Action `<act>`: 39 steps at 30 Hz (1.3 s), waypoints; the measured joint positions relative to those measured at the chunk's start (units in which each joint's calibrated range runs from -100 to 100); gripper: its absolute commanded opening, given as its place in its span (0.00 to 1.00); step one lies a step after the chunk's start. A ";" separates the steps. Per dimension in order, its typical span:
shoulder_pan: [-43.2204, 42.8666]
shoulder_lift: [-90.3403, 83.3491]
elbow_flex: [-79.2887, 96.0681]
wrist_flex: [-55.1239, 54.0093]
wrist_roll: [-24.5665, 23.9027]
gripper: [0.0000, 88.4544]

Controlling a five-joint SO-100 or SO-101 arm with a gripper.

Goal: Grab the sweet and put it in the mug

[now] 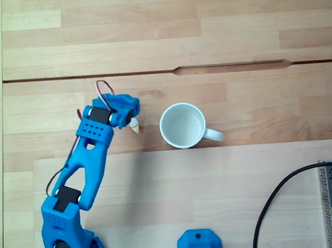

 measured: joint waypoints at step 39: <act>0.37 -4.54 12.37 -0.81 -0.49 0.04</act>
